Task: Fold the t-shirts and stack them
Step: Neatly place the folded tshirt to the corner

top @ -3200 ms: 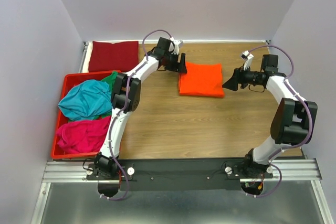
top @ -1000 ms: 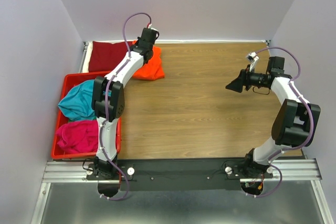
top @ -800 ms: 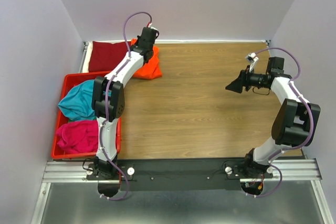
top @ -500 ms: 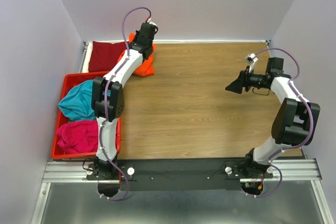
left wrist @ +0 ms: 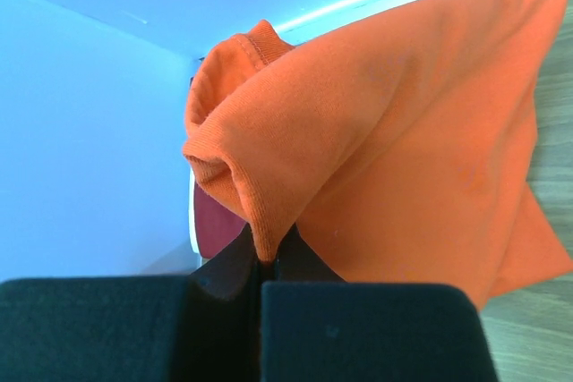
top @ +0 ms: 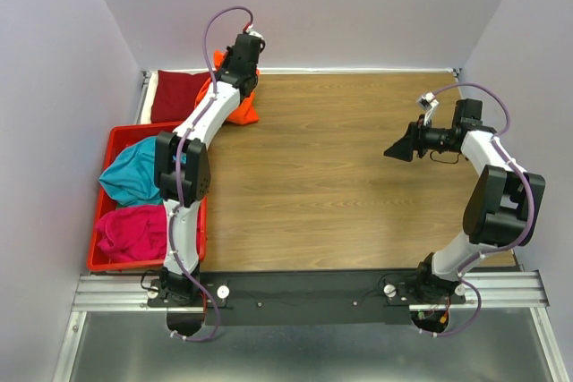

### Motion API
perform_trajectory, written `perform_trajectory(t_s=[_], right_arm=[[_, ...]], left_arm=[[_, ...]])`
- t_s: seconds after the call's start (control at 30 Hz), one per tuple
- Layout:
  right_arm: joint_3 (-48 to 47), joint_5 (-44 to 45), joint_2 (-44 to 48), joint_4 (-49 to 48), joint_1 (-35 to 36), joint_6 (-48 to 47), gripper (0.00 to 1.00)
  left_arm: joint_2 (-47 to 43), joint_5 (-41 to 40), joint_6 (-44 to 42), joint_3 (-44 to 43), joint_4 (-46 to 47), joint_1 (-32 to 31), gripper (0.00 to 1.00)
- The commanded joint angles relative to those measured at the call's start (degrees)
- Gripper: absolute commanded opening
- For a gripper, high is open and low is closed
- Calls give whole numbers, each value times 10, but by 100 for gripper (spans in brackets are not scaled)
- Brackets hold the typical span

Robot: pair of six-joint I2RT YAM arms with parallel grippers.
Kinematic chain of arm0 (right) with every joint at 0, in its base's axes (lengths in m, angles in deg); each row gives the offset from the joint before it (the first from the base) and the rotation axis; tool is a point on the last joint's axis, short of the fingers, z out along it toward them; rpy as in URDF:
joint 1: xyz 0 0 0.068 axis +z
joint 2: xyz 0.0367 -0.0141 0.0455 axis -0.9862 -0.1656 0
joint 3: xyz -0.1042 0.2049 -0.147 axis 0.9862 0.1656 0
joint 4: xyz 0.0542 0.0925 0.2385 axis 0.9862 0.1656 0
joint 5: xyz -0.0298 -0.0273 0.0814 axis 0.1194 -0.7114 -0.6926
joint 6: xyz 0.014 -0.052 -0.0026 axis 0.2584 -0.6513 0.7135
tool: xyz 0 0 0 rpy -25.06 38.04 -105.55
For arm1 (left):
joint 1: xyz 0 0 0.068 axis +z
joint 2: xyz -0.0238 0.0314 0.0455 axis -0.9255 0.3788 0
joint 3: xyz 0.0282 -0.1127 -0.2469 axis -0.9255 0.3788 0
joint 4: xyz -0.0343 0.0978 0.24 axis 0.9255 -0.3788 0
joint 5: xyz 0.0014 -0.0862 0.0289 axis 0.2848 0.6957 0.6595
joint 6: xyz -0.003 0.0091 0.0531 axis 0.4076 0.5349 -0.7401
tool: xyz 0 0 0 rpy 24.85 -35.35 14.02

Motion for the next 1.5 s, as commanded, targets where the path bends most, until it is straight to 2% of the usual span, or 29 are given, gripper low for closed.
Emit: perform_trajectory(t_s=[0.0, 0.37, 0.8, 0.97, 1.13, 1.17, 1.2, 1.23, 1.3, 1.4, 1.47], right_arm=[[-15, -20, -11, 17, -3, -13, 76], [-17, -21, -15, 24, -3, -18, 76], [-19, -23, -17, 30, -3, -23, 76], [-20, -29, -20, 33, -3, -24, 76], [-20, -32, -17, 40, -4, -30, 76], [-21, -34, -16, 40, -4, -30, 76], [-21, -35, -16, 41, -4, -30, 76], [-21, -36, -16, 42, -5, -34, 76], [-22, -36, -16, 46, -6, -36, 76], [-20, -42, -17, 49, -7, -41, 76], [-22, -44, -21, 54, -7, -44, 76]], left_arm=[[-57, -22, -6, -21, 20, 3, 0], [-78, -15, -10, -14, 22, 5, 0], [-40, -24, -17, -26, 29, 39, 0], [5, -16, -25, -57, 49, 58, 0], [111, -24, 4, -126, 49, 108, 2], [141, -35, 33, -152, 47, 127, 42], [141, -41, 50, -158, 55, 137, 63], [160, -56, 74, -159, 73, 147, 98], [159, -69, 128, -173, 71, 167, 98], [137, -93, 145, -194, 59, 173, 98], [90, -81, 160, -191, 60, 174, 98]])
